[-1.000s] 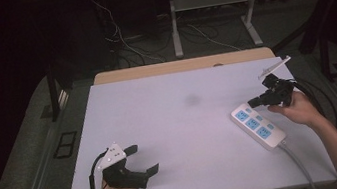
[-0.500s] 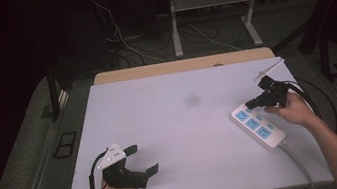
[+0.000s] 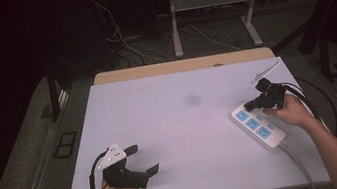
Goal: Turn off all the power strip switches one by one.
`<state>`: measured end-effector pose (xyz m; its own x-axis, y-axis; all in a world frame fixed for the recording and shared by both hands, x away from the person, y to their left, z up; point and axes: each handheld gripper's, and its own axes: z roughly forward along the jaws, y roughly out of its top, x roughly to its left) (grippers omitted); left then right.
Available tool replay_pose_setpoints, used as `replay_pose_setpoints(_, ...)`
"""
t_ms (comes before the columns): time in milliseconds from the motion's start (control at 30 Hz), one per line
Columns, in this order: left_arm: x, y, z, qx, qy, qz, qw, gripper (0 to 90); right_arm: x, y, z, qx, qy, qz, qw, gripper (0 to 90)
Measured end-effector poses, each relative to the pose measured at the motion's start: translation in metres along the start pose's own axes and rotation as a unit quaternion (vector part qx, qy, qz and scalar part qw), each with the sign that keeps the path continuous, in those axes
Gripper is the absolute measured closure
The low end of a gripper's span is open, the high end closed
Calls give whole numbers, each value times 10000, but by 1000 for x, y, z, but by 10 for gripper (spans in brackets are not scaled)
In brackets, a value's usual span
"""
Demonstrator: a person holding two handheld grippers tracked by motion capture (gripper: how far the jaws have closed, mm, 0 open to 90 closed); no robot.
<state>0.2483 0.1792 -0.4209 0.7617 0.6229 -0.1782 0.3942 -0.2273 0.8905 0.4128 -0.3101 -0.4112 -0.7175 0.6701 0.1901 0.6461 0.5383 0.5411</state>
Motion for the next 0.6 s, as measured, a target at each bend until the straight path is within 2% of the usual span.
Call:
replay_pose_setpoints(167,0,0,0,-4,6,5,10000,0,0,-2,1,-125,-76,-84,9999,900)
replay_pose_setpoints(467,0,0,0,-13,12,8,10000,0,-3,-6,2,-267,39,130,9996,900)
replay_pose_setpoints(567,-1,0,-1,-28,16,13,10000,0,-4,-6,3,-231,64,234,9994,900)
replay_pose_setpoints(600,-1,0,-1,-31,22,5,10000,0,-3,-5,3,-213,34,175,9996,900)
